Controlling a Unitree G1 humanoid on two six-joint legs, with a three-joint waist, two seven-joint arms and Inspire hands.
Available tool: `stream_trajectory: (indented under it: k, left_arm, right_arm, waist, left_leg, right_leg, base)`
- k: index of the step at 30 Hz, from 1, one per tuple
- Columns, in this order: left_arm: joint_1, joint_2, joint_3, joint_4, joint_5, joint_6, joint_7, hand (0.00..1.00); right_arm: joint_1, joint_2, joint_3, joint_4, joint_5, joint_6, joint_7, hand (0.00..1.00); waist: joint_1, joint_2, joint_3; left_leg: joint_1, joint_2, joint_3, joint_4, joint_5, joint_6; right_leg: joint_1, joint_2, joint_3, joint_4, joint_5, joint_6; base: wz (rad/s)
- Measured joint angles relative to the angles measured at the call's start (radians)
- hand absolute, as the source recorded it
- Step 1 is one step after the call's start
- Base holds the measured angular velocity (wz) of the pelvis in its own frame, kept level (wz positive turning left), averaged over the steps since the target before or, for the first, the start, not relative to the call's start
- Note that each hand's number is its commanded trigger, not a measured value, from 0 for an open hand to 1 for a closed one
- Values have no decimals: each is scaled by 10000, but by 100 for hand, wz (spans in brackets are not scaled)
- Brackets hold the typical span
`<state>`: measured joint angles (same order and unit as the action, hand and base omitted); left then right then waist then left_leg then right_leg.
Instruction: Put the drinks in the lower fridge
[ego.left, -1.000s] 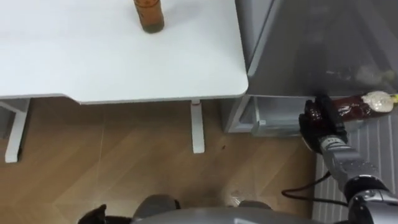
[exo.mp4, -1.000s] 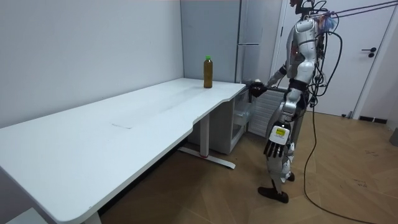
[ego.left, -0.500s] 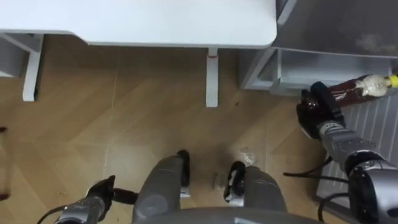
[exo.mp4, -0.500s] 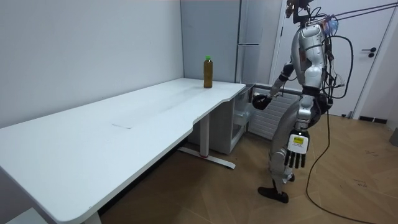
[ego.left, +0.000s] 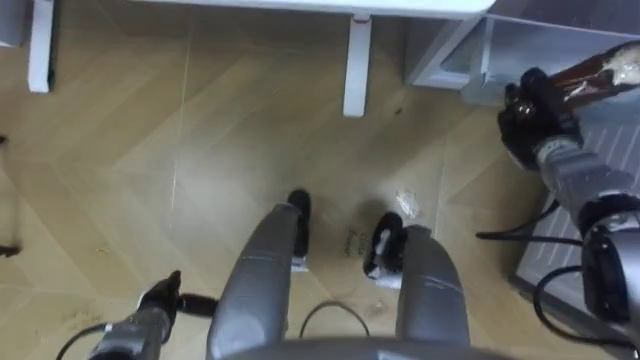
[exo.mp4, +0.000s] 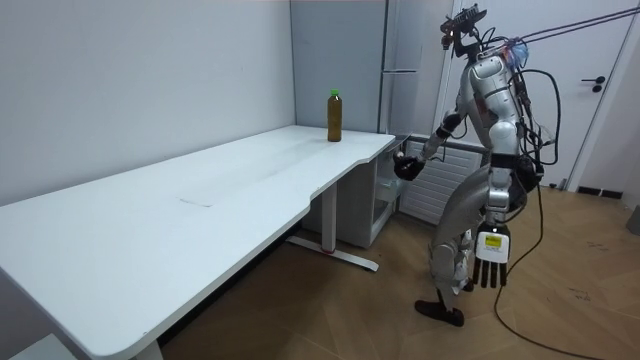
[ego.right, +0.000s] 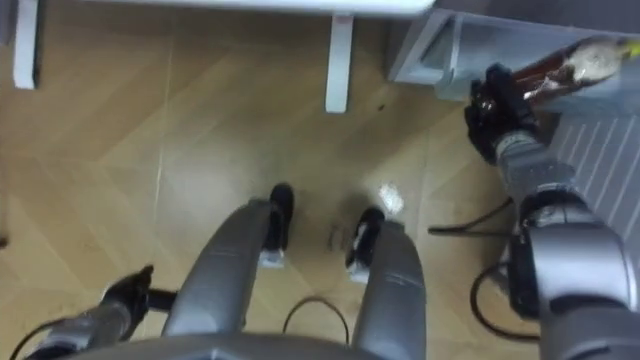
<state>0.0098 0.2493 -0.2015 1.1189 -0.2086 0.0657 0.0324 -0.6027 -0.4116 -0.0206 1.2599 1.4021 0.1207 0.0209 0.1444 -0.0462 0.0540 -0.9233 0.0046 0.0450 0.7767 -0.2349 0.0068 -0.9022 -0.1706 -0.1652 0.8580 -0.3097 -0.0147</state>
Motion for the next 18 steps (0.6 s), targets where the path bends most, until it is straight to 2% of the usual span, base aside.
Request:
stream_trajectory:
  k: [5, 9, 11, 18]
  left_arm:
    - [-9, 66, -83, -16, -390, -18, 360, 0]
    - [-9, 85, -86, -28, -569, -10, 565, 0]
    - [-1, 120, -87, -140, -642, -10, 766, 0]
    - [123, 338, -253, -919, -954, -22, 1170, 0]
  right_arm:
    - [-434, -156, 13, -296, -41, -195, -518, 100]
    - [-449, -198, 9, -1005, 8, -192, -936, 100]
    - [-519, -292, 8, -1416, 23, -192, -1175, 100]
    - [-962, -426, -3, -1533, 808, -157, -1658, 100]
  waist:
    - [14, -15, -5]
    - [-51, -45, -15]
    - [-177, -129, -14]
    - [-331, -226, -42]
  left_leg:
    - [-981, -18, 41, 1075, -293, 158]
    - [-1332, -83, 144, 1373, -358, 190]
    - [-1505, -180, 229, 1504, -356, 209]
    - [-1752, -159, 283, 1762, -393, 250]
  right_leg:
    - [-885, -190, 56, 997, -328, 75]
    - [-1290, -436, 34, 1391, -414, 72]
    - [-1539, -577, 146, 1678, -462, 58]
    - [-1802, -542, 257, 1875, -479, 149]
  base:
    - [6]
    - [2]
    - [8]
    - [-2]
